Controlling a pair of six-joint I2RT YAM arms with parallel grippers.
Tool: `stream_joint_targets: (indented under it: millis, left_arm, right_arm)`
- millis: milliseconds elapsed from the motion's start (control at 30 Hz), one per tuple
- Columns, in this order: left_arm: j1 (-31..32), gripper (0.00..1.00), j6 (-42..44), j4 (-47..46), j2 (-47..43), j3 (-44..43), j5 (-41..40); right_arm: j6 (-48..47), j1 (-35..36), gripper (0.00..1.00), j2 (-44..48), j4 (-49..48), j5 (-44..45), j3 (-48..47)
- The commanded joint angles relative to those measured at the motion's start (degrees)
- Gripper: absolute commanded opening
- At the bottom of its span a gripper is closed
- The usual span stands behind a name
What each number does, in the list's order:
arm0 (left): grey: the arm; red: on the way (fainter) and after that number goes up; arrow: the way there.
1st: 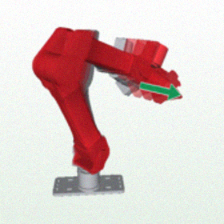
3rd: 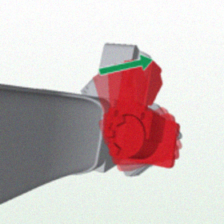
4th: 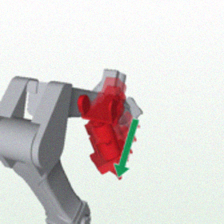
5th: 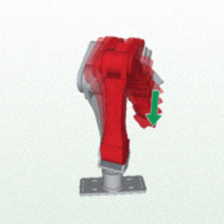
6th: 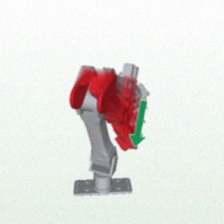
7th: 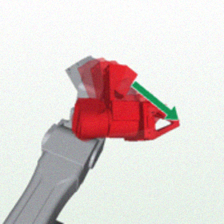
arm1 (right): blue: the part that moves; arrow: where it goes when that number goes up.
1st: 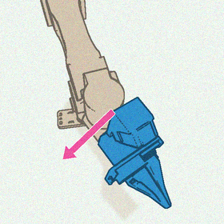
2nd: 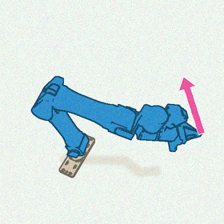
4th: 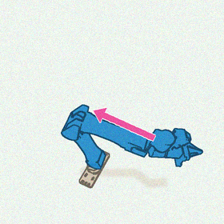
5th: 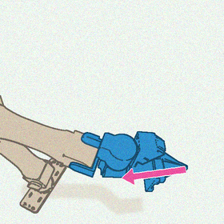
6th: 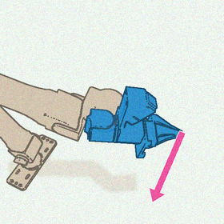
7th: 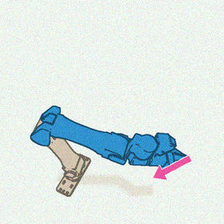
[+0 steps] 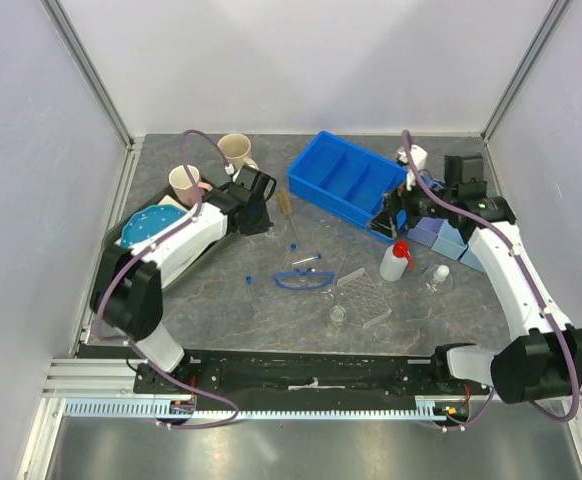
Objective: Organize the chemistry lab equipment
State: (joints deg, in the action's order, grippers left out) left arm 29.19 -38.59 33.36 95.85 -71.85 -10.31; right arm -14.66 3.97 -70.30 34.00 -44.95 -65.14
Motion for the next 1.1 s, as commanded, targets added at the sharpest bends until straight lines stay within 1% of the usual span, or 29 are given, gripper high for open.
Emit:
stream_joint_targets:
  millis: [0, 67, 167, 200, 267, 300, 333, 367, 433, 467, 633, 733, 767, 967, 1067]
  left_arm:
    - [6.6, 0.02, 1.3, -6.5, -8.3, 0.6, 3.5]
    - [8.7, 0.02, -0.9, -7.1, -10.0, 0.3, 2.9]
    - [12.3, 0.02, -4.0, -7.6, -10.6, -1.3, 0.9]
    - [13.9, 0.02, -4.6, -7.5, -10.6, -2.1, -0.4]
    - [15.5, 0.02, -6.6, -6.9, -10.2, -4.0, -1.7]
    - [16.9, 0.02, -7.0, -6.4, -9.4, -4.8, -3.0]
    - [17.4, 0.02, -7.9, -5.2, -8.8, -5.6, -3.6]
    - [17.9, 0.02, -8.3, -4.6, -8.4, -6.8, -4.2]
    - [19.1, 0.02, -9.1, -3.6, -7.4, -7.9, -5.2]
    - [19.4, 0.02, -9.5, -3.4, -7.2, -7.9, -5.6]
    - [20.5, 0.02, -10.5, -2.3, -6.1, -8.7, -6.9]
    - [20.7, 0.02, -10.9, -2.1, -6.3, -8.7, -7.6]
    - [20.8, 0.02, -11.1, -2.0, -6.3, -8.7, -7.9]
    - [21.3, 0.02, -11.5, -1.9, -6.0, -9.1, -8.9]
    - [21.7, 0.02, -11.2, -1.2, -5.2, -10.0, -9.7]
  right_arm:
    - [-2.2, 7.9, 0.98, -3.7, 8.6, 2.1, -9.5]
    - [-0.7, 10.7, 0.98, -5.5, 9.8, 3.7, -12.4]
    - [1.9, 16.3, 0.97, -7.9, 10.5, 9.2, -14.5]
    - [2.8, 17.6, 0.95, -8.4, 10.3, 13.4, -14.7]
    - [4.7, 20.5, 0.93, -9.8, 10.1, 16.2, -15.6]
    - [5.3, 21.9, 0.9, -10.2, 9.8, 18.2, -15.9]
    - [6.1, 22.3, 0.89, -10.5, 9.4, 21.2, -16.1]
    - [7.4, 22.6, 0.85, -10.9, 8.5, 22.7, -16.0]
    - [8.6, 22.9, 0.81, -11.3, 7.4, 25.5, -15.5]
    - [10.0, 23.0, 0.76, -11.3, 6.2, 26.0, -15.1]
    - [12.2, 23.7, 0.66, -13.1, 4.5, 25.5, -14.3]
    - [13.8, 23.9, 0.58, -14.2, 4.1, 25.5, -14.6]
    - [14.0, 23.9, 0.53, -14.5, 3.9, 25.5, -14.6]
    - [14.5, 24.5, 0.4, -17.1, 3.6, 26.5, -14.5]
    - [14.5, 25.1, 0.37, -18.4, 3.6, 26.8, -14.3]
